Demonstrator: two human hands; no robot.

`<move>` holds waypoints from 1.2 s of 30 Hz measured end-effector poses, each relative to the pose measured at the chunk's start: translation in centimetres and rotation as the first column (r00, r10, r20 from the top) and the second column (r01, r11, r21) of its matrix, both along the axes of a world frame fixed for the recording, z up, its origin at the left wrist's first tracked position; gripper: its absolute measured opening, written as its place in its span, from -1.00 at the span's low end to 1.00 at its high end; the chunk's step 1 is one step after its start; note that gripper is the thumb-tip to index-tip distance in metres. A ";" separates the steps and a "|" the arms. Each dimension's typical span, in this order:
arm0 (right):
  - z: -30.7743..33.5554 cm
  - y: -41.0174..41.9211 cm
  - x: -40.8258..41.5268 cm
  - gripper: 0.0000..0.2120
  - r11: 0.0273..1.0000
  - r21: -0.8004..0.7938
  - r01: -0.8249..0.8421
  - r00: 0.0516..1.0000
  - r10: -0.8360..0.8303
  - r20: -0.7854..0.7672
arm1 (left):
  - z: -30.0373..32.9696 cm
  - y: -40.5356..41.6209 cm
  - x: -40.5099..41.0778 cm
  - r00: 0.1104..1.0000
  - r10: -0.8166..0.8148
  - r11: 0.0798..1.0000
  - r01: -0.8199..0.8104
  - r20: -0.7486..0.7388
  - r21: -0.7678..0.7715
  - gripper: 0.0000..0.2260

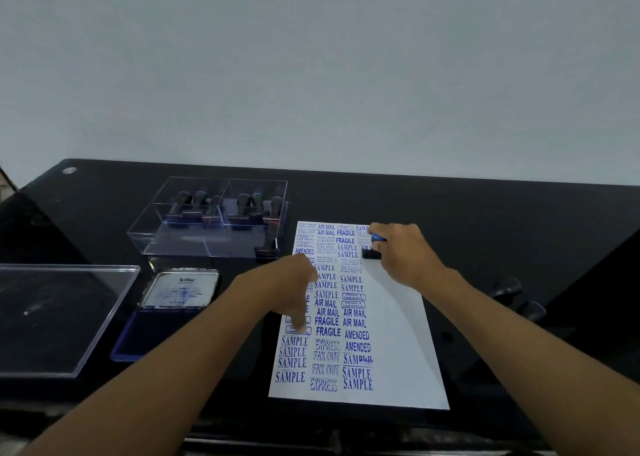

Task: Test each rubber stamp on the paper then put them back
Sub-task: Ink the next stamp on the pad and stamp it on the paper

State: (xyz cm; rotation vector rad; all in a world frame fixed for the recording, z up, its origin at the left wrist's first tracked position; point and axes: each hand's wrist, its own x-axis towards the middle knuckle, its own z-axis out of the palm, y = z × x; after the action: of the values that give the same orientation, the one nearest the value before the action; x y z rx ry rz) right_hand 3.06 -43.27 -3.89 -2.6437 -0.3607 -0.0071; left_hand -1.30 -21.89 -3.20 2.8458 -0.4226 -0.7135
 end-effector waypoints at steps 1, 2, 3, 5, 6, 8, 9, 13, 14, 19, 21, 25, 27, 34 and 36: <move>0.5 0.0 0.2 -0.89 1.000 0.006 0.000 1.000 0.000 -0.025 | 0.2 -0.1 0.1 1.000 -0.001 1.000 0.001 -0.007 -0.002 -0.13; 1.0 0.0 0.4 -0.89 1.000 0.025 0.004 0.999 -0.003 -0.037 | 0.4 0.0 0.2 1.000 0.002 1.000 -0.002 -0.012 -0.008 -0.15; 1.4 0.1 0.4 -0.88 0.999 0.046 0.014 0.999 -0.013 -0.036 | 0.7 0.0 0.3 1.000 0.007 1.000 -0.008 -0.011 -0.018 -0.19; 2.0 0.1 0.2 -0.88 0.997 0.068 0.039 0.999 -0.038 -0.017 | 0.9 0.1 0.4 1.000 0.018 0.999 -0.018 0.009 -0.040 -0.26; 2.2 0.1 0.0 -0.88 0.996 0.073 0.050 0.999 -0.050 -0.010 | 1.0 0.1 0.4 1.000 0.024 0.999 -0.023 0.020 -0.049 -0.28; 2.5 -0.1 -0.2 -0.87 0.994 0.084 0.064 0.998 -0.065 0.010 | 1.0 -0.1 0.3 0.998 0.041 0.997 -0.038 0.047 -0.068 -0.33; 2.7 -0.2 -0.2 -0.87 0.995 0.081 0.065 0.997 -0.068 0.029 | 1.1 -0.1 0.3 0.997 0.051 0.996 -0.046 0.063 -0.079 -0.35; 2.9 -2.1 -0.2 -0.84 0.991 0.082 0.102 0.985 -0.112 0.132 | 1.5 -1.1 0.2 0.988 0.065 0.994 -0.052 0.139 -0.099 -0.41; 2.9 -2.9 -0.2 -0.84 0.988 0.082 0.128 0.981 -0.138 0.133 | 1.7 -1.6 0.2 0.985 0.065 0.992 -0.048 0.157 -0.114 -0.42; 2.5 -8.4 -0.6 -0.80 0.943 0.040 0.331 0.942 -0.332 0.044 | 1.7 -5.7 0.2 0.980 0.030 0.982 0.008 0.198 -0.189 -0.44; 2.5 -10.6 -1.2 -0.83 0.907 -0.002 0.421 0.907 -0.420 0.019 | 1.7 -7.6 0.2 0.979 -0.008 0.978 0.050 0.203 -0.201 -0.45; 2.0 -13.7 -2.0 -0.78 0.832 -0.134 0.539 0.840 -0.543 0.010 | 2.1 -10.8 0.1 0.980 -0.049 0.976 0.088 0.194 -0.198 -0.45; 1.6 -14.4 -2.2 -0.77 0.816 -0.137 0.562 0.823 -0.569 -0.010 | 2.2 -11.9 0.2 0.979 -0.078 0.977 0.113 0.190 -0.182 -0.45; 1.3 -14.5 -2.5 -0.71 0.793 -0.211 0.571 0.817 -0.573 0.058 | 2.6 -13.1 -0.2 0.976 -0.111 0.980 0.139 0.188 -0.143 -0.44; 1.7 -13.6 -2.8 -0.71 0.803 -0.269 0.532 0.846 -0.512 0.148 | 2.7 -12.8 -0.3 0.975 -0.103 0.981 0.132 0.196 -0.141 -0.44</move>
State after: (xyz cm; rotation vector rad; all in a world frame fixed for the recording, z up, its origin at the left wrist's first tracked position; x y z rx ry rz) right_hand 0.22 -56.87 -2.22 -2.9632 0.3963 -0.2401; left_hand -1.56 -34.72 -0.49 2.7682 -0.6499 -0.4114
